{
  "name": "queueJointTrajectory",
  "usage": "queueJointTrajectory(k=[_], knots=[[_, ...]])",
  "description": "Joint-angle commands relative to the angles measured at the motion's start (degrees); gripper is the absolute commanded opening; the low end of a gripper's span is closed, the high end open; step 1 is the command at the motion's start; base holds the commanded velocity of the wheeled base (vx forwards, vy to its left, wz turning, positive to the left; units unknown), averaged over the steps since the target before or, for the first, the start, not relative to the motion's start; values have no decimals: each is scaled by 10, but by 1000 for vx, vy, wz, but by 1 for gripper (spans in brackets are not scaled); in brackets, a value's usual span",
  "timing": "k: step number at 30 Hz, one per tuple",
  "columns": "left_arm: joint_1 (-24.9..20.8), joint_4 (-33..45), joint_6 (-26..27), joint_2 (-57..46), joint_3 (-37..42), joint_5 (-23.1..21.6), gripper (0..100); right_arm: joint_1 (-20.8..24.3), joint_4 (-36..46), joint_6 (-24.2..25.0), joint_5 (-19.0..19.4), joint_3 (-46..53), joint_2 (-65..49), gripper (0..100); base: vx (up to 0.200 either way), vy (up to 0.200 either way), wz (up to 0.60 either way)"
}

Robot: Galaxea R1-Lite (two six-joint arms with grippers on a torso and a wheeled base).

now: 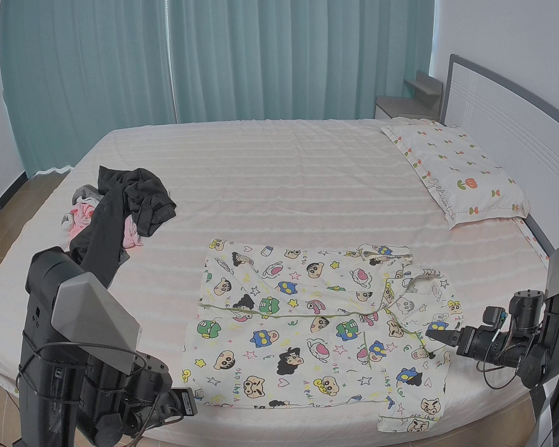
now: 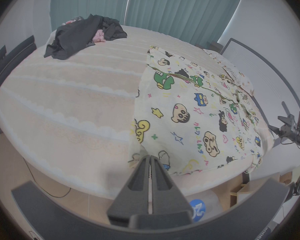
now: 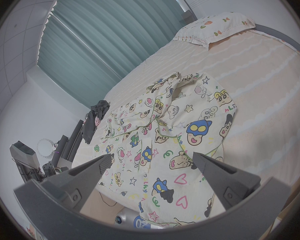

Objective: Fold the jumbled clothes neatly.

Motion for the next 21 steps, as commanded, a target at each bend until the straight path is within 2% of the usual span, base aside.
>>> queueJointTrajectory(k=[1,15,21], knots=[[5,-10,3,5,2,10,0,0,-10,0,0,-1,0,100,0,0,0],[14,-10,13,40,12,44,0,0,-10,0,0,-1,1,100,0,0,0],[14,-10,12,19,11,48,0,-1,-10,0,0,-1,1,100,0,0,0]])
